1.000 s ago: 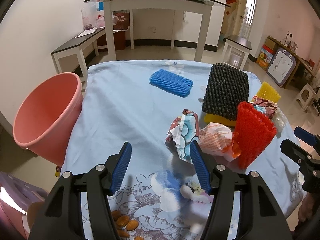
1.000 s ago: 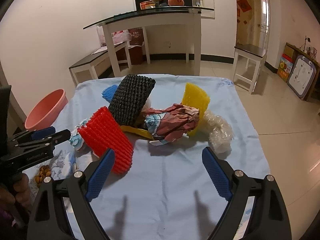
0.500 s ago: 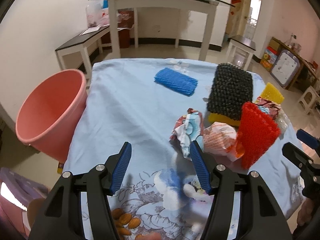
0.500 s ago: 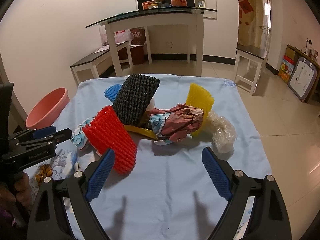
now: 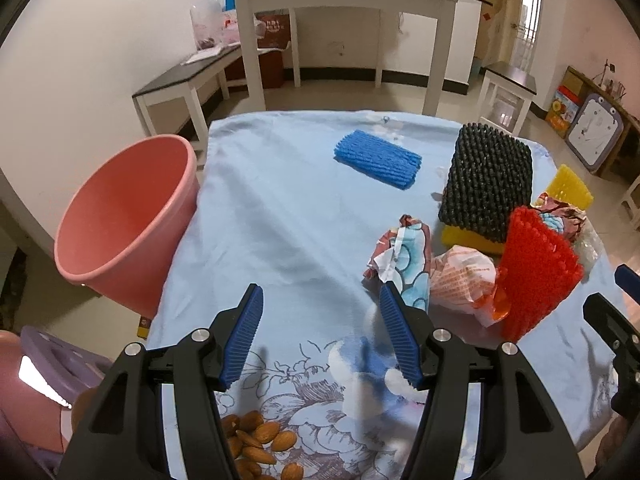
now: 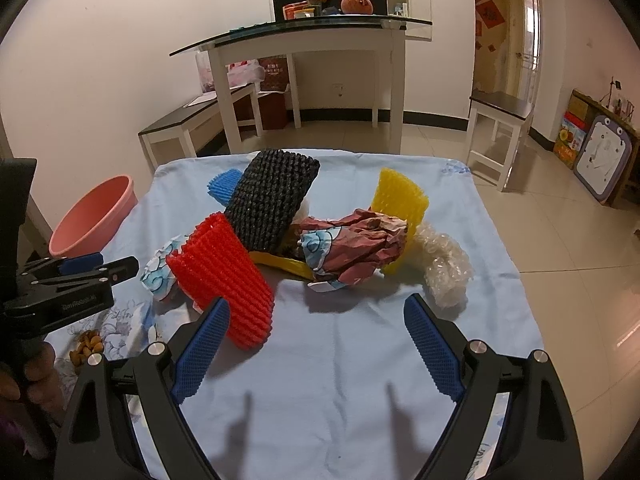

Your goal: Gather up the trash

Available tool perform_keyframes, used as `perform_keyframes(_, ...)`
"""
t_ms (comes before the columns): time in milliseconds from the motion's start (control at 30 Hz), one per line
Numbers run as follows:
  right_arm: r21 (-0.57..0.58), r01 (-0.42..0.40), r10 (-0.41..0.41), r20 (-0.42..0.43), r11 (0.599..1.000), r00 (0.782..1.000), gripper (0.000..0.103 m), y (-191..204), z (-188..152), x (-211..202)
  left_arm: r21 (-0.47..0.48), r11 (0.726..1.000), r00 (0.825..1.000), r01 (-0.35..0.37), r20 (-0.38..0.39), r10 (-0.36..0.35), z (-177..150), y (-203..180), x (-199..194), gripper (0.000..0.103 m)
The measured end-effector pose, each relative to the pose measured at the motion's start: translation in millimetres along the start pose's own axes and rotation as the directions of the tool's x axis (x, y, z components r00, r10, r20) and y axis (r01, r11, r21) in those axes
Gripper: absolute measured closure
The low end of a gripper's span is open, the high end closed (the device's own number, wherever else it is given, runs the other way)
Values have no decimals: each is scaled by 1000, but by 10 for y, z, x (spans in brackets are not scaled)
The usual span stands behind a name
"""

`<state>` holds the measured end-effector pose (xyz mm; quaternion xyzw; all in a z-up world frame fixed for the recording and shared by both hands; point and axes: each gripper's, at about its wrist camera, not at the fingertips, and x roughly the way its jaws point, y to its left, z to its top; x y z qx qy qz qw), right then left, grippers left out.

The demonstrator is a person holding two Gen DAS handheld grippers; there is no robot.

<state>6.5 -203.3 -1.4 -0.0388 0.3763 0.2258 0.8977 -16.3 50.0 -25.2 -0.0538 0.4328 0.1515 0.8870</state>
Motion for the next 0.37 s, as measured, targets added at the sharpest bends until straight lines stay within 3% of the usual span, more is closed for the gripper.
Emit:
perform_keyframes(167, 1, 4, -4, 0, 1000, 1000, 16, -2, -1, -1, -14, 1000, 1000, 1, 18, 0, 3, -5, -36, 42)
perform_keyframes(367, 7, 12, -12, 1, 1000, 1000, 16, -21, 6, 2, -99, 995, 999, 35, 23, -33, 1, 93, -46, 42)
